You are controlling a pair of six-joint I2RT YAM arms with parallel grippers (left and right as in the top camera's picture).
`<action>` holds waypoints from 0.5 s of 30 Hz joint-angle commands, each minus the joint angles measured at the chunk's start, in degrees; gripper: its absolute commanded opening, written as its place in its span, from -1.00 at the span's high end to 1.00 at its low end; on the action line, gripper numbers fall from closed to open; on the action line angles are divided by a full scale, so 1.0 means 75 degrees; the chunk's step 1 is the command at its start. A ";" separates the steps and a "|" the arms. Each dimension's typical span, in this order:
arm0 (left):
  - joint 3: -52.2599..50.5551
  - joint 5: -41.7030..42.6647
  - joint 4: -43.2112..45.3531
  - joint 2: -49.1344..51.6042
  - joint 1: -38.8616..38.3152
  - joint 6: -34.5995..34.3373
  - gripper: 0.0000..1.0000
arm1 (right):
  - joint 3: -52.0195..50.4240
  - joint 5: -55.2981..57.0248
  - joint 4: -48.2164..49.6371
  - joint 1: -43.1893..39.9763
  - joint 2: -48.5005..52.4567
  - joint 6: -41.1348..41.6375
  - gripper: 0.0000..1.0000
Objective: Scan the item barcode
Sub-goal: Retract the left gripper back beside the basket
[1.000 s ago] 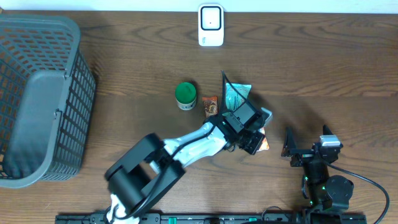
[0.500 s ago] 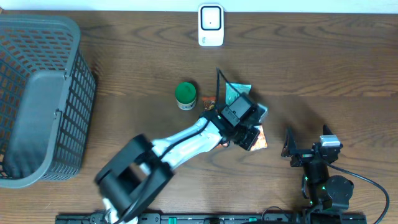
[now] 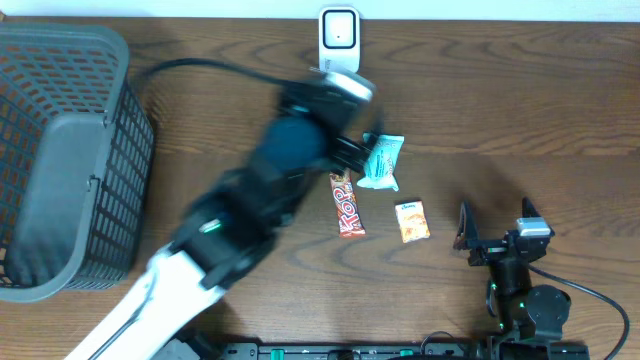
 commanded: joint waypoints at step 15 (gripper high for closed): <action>0.0076 -0.1705 -0.0460 -0.2063 0.3369 0.1113 -0.99 | 0.2122 -0.0819 -0.3879 0.0041 0.1119 0.6070 -0.99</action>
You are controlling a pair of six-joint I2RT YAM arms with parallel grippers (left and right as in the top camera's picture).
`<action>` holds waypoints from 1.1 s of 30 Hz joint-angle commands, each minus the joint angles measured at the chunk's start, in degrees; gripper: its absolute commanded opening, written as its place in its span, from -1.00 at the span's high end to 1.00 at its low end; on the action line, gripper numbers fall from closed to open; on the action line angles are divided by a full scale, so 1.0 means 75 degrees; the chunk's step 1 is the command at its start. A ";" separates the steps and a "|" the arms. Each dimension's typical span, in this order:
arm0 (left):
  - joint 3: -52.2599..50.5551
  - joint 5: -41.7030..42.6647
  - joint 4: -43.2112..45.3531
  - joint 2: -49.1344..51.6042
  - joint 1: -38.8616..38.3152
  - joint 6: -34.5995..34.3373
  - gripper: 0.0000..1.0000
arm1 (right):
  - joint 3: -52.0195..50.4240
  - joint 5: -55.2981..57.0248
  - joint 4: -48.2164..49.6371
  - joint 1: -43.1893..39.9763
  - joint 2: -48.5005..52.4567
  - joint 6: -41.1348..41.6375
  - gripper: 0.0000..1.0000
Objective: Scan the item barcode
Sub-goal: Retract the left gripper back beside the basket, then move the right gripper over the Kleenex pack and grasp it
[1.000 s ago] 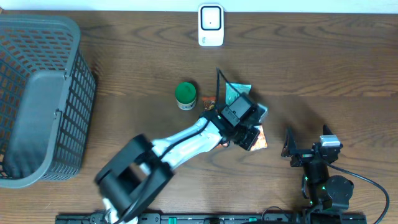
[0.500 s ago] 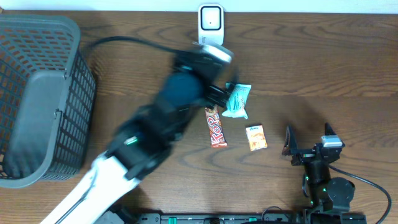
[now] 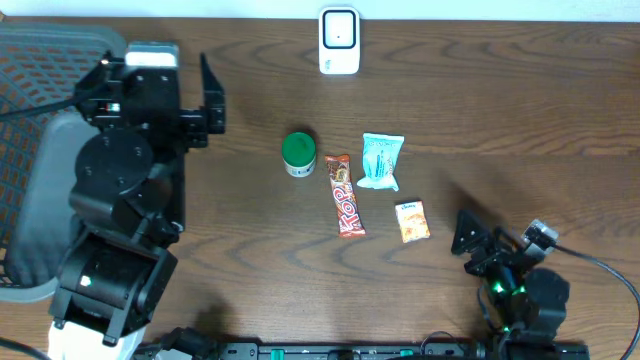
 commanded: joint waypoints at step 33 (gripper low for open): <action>0.0032 0.0959 -0.0434 -0.4383 0.0271 0.0356 -0.99 | 0.3564 -0.1964 -0.0233 0.2052 0.7396 0.5709 -0.98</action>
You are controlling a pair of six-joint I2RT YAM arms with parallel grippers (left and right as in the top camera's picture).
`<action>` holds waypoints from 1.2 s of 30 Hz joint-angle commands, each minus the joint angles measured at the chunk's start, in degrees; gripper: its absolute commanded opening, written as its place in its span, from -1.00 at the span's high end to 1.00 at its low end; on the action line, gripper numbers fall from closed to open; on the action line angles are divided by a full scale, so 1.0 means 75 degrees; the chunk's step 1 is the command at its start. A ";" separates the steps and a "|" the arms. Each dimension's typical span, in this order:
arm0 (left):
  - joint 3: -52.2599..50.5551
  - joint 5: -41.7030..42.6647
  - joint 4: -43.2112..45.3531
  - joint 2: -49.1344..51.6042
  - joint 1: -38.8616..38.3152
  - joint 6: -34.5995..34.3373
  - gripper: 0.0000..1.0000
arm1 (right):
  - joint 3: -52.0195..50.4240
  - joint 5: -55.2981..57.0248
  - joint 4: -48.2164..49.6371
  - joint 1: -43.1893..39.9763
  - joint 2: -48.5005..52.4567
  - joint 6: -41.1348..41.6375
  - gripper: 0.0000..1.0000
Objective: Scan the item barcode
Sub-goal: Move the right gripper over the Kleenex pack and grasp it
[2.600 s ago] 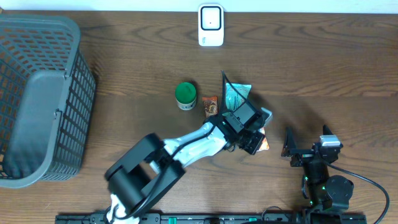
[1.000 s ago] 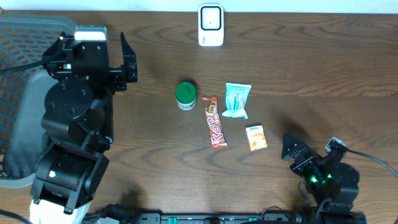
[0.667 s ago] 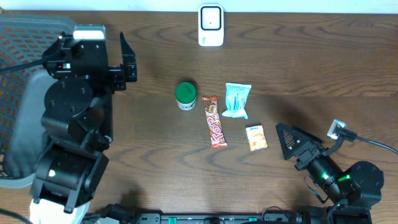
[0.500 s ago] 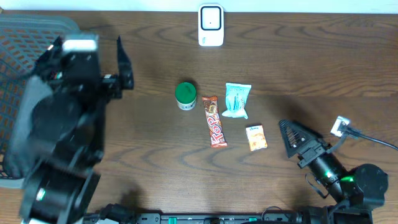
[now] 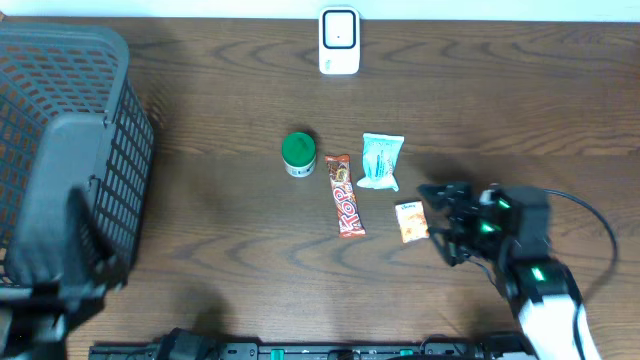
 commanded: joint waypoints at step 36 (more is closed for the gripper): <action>0.0032 0.0096 0.0239 -0.0498 0.0050 0.0784 -1.00 | 0.2387 0.3518 -0.1335 0.1967 0.5511 0.1985 -0.79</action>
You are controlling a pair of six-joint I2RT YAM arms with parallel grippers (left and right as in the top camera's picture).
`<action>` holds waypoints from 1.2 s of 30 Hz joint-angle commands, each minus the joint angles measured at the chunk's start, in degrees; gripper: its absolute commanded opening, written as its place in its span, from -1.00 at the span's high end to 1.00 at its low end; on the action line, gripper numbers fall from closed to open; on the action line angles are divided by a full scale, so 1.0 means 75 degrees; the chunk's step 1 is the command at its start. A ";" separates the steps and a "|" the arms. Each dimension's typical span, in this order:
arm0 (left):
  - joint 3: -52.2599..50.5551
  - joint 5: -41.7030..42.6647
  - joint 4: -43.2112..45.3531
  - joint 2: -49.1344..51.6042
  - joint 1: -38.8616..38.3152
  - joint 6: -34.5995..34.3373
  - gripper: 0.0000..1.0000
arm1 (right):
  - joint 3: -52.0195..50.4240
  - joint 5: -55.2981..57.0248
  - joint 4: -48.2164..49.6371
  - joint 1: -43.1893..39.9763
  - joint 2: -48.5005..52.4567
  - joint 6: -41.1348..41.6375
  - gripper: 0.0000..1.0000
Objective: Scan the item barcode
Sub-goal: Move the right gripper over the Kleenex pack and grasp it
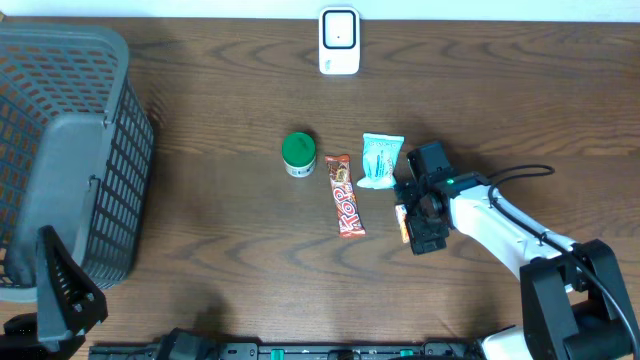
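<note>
Several items lie mid-table in the overhead view: a green-lidded tub, a red and orange candy bar, a teal pouch and a small orange packet. My right gripper is down over the orange packet, its fingers spread on either side, and hides most of it. A white scanner stands at the far edge. My left gripper rests at the near left corner, well away from the items. Its jaw state does not show.
A large grey mesh basket fills the left side of the table. The right arm's cable loops over the table to the right of the items.
My right gripper has moved left and farther from me, from just right of the orange packet to directly over it. The left arm has settled at the near left corner.
First my left arm was at the middle of the table where the green tub now stands, while my right gripper stood open near the front right. Then the left arm was over by the basket, later at the near left corner. The right gripper was beside the orange packet, now onto it.
</note>
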 commanded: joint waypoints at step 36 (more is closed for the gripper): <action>0.0047 0.0096 0.0146 -0.0070 0.0050 0.0402 -1.00 | 0.3751 -0.1110 -0.4441 -0.0076 -0.0055 -0.8626 -0.04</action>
